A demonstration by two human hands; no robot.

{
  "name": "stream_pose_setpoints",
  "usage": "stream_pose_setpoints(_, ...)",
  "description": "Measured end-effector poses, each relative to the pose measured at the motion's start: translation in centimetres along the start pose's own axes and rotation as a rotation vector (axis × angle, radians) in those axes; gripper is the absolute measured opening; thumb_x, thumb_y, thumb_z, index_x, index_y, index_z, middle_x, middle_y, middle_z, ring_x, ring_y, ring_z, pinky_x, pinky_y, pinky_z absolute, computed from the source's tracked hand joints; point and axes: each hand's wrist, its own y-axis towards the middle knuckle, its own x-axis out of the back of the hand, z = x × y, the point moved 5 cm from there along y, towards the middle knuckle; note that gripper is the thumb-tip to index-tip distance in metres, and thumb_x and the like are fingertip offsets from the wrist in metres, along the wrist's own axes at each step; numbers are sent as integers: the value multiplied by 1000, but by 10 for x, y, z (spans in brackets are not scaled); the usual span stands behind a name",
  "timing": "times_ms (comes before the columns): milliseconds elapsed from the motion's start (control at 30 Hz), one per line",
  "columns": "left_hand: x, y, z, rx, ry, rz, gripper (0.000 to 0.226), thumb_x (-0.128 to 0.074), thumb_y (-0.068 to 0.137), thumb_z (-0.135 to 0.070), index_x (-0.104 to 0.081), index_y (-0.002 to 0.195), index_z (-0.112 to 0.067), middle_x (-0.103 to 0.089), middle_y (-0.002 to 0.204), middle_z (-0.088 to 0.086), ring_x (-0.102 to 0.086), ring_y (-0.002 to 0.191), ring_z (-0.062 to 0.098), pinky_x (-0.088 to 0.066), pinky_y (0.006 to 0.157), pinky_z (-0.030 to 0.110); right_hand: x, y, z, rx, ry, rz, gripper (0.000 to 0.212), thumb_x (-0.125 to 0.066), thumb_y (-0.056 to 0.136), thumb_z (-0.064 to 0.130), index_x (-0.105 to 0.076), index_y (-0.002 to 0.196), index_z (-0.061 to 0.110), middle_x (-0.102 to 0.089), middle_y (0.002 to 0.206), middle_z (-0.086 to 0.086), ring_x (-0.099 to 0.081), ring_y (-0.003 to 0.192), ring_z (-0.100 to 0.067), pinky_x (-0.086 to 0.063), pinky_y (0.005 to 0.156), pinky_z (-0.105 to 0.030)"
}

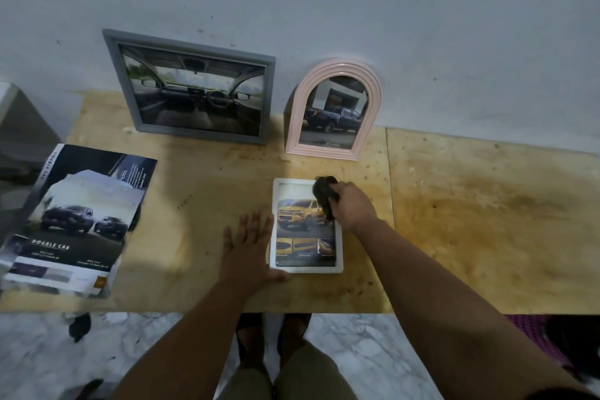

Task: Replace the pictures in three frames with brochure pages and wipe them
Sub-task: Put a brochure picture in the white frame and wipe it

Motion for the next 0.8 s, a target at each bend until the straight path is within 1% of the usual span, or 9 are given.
stream_pose_setpoints(100,-2,0,1,4,4,1,137,-46,60,-97,33,151,-31,43,154,2,35,145,29,16,117,60,-20,-4,3,-37,14,28,35,-47,104,20,-63,133,12,-56,127,-16,-63,104,-36,-52,94,-40)
stream_pose_setpoints(167,-2,1,1,5,3,-5,137,-46,60,-97,34,150,-31,42,155,2,35,145,29,15,118,60,-25,-10,3,-53,57,20,33,-47,103,19,-66,128,10,-63,123,-18,-64,103,-37,-52,90,-40)
stream_pose_setpoints(267,-3,1,1,8,-5,-10,137,-46,59,-97,35,149,-32,39,158,2,34,146,28,13,118,61,-34,-28,0,-62,132,81,31,-51,102,16,-70,125,11,-72,116,-19,-68,100,-37,-56,84,-38)
stream_pose_setpoints(400,-3,2,1,4,-13,-4,139,-43,56,-100,38,146,-33,40,157,1,28,149,30,9,118,62,-50,-59,-3,-28,127,145,33,-53,101,19,-69,129,13,-69,125,-17,-66,107,-36,-53,89,-35)
stream_pose_setpoints(467,-3,3,2,6,-14,-4,140,-44,55,-100,40,145,-33,39,157,1,24,151,31,9,117,62,-59,-69,0,2,60,215,32,-54,101,21,-71,127,13,-69,125,-16,-66,107,-35,-52,87,-32)
stream_pose_setpoints(600,-4,3,1,3,-20,-12,138,-46,56,-99,39,145,-35,34,161,2,24,151,31,9,118,63,-64,-76,5,30,-49,491,30,-57,98,21,-71,122,10,-72,113,-14,-67,101,-31,-58,88,-40)
stream_pose_setpoints(667,-3,2,1,2,-10,-13,138,-48,58,-97,38,146,-35,36,159,2,25,151,31,9,118,63,-50,-70,6,39,9,546,28,-59,97,21,-72,121,16,-71,109,-8,-67,99,-26,-57,89,-39)
stream_pose_setpoints(733,-2,2,0,-1,-11,-16,137,-51,59,-95,35,148,-34,38,157,2,24,151,32,10,118,62,-27,-54,9,29,161,424,27,-60,97,18,-73,121,20,-69,102,-3,-67,95,-23,-56,84,-32)
stream_pose_setpoints(800,-2,1,-1,-5,-3,-28,137,-50,60,-95,30,151,-32,37,158,3,23,151,33,9,118,63,-5,-29,12,44,121,161,32,-58,98,17,-70,128,20,-70,107,-8,-68,96,-28,-56,84,-34)
